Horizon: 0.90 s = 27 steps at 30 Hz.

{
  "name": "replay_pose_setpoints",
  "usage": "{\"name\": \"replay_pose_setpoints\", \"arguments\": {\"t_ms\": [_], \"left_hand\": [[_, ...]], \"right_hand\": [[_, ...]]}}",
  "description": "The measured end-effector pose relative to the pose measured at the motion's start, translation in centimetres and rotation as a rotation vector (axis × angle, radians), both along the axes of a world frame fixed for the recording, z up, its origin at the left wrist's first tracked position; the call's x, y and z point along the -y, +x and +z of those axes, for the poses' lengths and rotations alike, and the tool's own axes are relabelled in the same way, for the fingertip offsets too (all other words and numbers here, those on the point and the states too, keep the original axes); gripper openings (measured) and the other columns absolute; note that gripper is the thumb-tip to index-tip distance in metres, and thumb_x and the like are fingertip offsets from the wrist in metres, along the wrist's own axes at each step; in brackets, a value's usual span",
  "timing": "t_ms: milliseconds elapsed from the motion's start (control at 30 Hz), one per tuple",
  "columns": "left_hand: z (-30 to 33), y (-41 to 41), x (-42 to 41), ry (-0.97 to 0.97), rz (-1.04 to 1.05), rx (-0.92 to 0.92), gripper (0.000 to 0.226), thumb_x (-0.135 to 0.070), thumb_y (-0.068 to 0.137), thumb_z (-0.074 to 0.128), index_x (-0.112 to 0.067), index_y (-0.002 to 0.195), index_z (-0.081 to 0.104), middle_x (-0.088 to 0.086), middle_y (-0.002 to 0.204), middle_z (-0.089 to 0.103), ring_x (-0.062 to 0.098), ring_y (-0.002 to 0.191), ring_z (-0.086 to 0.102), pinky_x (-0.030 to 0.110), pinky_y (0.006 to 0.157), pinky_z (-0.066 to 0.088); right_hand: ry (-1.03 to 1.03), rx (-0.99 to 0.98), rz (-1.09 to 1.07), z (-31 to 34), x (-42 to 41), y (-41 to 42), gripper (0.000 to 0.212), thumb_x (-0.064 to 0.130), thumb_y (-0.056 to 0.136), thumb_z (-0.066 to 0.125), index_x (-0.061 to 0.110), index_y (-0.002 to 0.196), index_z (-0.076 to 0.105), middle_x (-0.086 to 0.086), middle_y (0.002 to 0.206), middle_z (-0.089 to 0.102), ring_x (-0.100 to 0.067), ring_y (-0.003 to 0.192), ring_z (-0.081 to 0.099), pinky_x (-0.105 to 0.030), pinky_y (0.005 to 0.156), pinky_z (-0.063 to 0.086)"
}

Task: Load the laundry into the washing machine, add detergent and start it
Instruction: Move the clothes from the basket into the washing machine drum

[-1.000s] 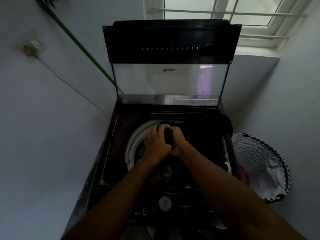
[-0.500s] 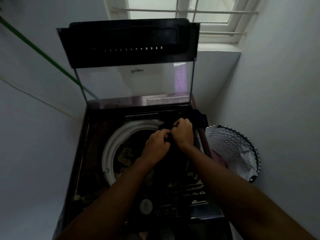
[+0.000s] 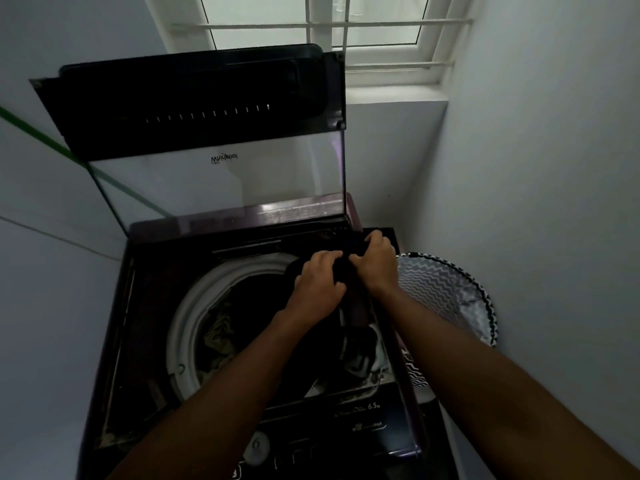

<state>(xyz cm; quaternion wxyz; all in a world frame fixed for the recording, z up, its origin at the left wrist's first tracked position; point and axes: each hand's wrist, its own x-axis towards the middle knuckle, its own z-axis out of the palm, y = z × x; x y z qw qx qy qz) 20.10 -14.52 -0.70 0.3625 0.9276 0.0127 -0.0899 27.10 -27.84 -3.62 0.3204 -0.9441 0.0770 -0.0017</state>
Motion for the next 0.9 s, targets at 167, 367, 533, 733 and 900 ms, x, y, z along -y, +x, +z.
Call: {"name": "replay_pose_setpoints", "arguments": {"t_ms": [167, 367, 533, 733, 900], "left_hand": [[-0.2, -0.2, -0.6, -0.127, 0.116, 0.077, 0.090, -0.008, 0.079, 0.065, -0.025, 0.154, 0.019, 0.004, 0.153, 0.027, 0.024, 0.138, 0.036, 0.042, 0.111, 0.039], [0.5, -1.9, -3.8, -0.189, 0.326, 0.174, 0.085, 0.010, 0.074, 0.052, -0.030, 0.147, 0.037, 0.006, 0.153, 0.026, 0.026, 0.136, 0.039, 0.040, 0.109, 0.043], [0.0, -4.8, -7.5, 0.031, 0.458, 0.210, 0.061, 0.001, 0.078, 0.056, -0.017, 0.135, 0.049, 0.011, 0.140, 0.037, 0.027, 0.123, 0.043, 0.037, 0.100, 0.047], [-2.7, -8.1, -11.9, 0.359, 0.572, 0.059, 0.032, -0.021, 0.088, 0.059, -0.019, 0.119, 0.052, 0.010, 0.127, 0.044, 0.030, 0.110, 0.048, 0.042, 0.091, 0.044], [-2.9, -8.1, -12.3, 0.307, 0.465, 0.109, 0.027, -0.007, 0.073, 0.062, -0.021, 0.095, 0.056, 0.004, 0.105, 0.045, 0.026, 0.100, 0.046, 0.033, 0.083, 0.040]], "right_hand": [[0.143, 0.114, 0.088, 1.3, -2.3, -0.3, 0.027, 0.017, 0.076, 0.070, 0.009, 0.099, 0.057, -0.010, 0.101, 0.060, -0.024, 0.092, 0.058, -0.034, 0.081, 0.048], [0.432, 0.003, 0.271, 3.1, -9.6, -2.6, 0.011, 0.015, 0.083, 0.067, 0.010, 0.088, 0.057, -0.002, 0.083, 0.065, -0.014, 0.074, 0.062, -0.025, 0.063, 0.047], [0.614, -0.255, 0.339, 2.2, -14.5, -5.2, 0.009, 0.015, 0.080, 0.068, 0.017, 0.084, 0.060, 0.004, 0.080, 0.065, -0.009, 0.075, 0.062, -0.025, 0.070, 0.050], [0.592, -0.557, 0.533, 0.4, -17.7, -7.9, 0.010, 0.010, 0.078, 0.061, 0.011, 0.085, 0.068, -0.005, 0.083, 0.067, -0.016, 0.078, 0.062, -0.033, 0.072, 0.051], [0.109, -0.153, 0.382, 0.6, -15.5, -6.4, 0.020, 0.012, 0.075, 0.061, 0.019, 0.090, 0.072, -0.004, 0.102, 0.068, -0.023, 0.100, 0.062, -0.037, 0.087, 0.053]]}}
